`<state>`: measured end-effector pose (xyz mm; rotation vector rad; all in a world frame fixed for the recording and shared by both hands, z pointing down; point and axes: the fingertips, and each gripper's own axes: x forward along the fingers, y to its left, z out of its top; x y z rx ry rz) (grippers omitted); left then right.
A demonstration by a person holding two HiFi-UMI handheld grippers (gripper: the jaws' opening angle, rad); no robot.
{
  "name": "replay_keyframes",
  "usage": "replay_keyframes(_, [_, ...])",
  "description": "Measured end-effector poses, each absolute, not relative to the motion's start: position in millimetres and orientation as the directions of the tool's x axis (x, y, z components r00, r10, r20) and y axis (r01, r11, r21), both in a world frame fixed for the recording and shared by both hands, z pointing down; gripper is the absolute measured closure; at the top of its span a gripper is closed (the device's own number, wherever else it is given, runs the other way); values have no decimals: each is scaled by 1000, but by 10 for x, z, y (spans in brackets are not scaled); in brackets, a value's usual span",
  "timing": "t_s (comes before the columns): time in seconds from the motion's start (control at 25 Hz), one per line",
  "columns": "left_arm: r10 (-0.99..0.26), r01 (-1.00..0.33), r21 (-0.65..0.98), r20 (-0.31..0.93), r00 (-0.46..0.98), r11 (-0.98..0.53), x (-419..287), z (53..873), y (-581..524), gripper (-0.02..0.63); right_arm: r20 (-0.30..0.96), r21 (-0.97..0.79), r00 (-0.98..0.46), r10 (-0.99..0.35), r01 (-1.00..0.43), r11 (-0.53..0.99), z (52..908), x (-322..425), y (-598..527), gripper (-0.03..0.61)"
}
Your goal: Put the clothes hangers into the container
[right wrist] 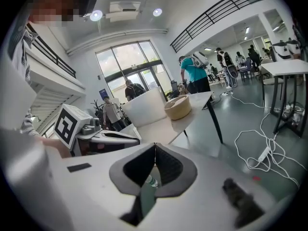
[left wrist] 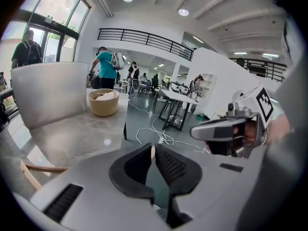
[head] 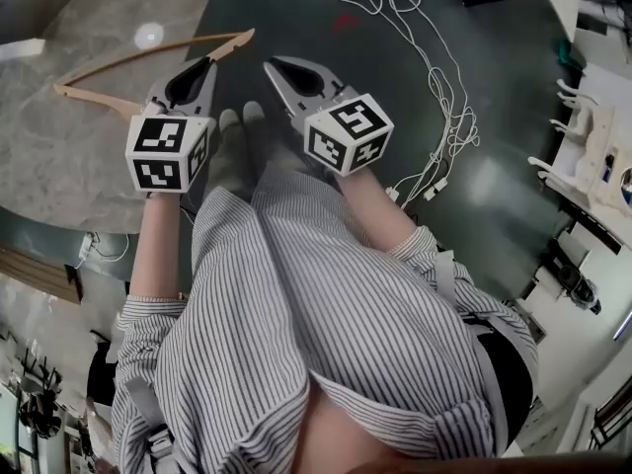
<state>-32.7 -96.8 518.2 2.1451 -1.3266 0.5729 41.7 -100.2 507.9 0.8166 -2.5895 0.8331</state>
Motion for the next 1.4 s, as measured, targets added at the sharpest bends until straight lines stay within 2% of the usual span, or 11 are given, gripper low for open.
replay_keyframes(0.2, [-648, -908, 204, 645, 406, -366, -338, 5315, -1018, 592, 439, -461, -795, -419, -599, 655, 5162, 392, -1040, 563])
replay_keyframes(0.28, [-634, -908, 190, 662, 400, -374, -362, 5388, -1022, 518, 444, -467, -794, -415, -600, 649, 5225, 374, -1039, 563])
replay_keyframes(0.4, [-611, -907, 143, 696, 377, -397, -416, 5506, -1014, 508, 454, -479, -791, -410, -605, 636, 5328, 350, -1026, 563])
replay_keyframes(0.56, [-573, -891, 74, 741, 350, -449, -414, 5630, -1049, 460, 464, -499, -789, -402, -608, 618, 5423, 345, -1030, 563])
replay_keyframes(0.8, [-512, -837, -2, 793, 332, -546, -370, 5834, -1116, 457, 482, -516, -782, -396, -618, 593, 5577, 349, -1064, 563])
replay_keyframes(1.4, [-385, -754, 8, 856, 344, -657, -294, 6230, -1191, 459, 526, -549, -762, -379, -644, 533, 5855, 379, -1067, 563])
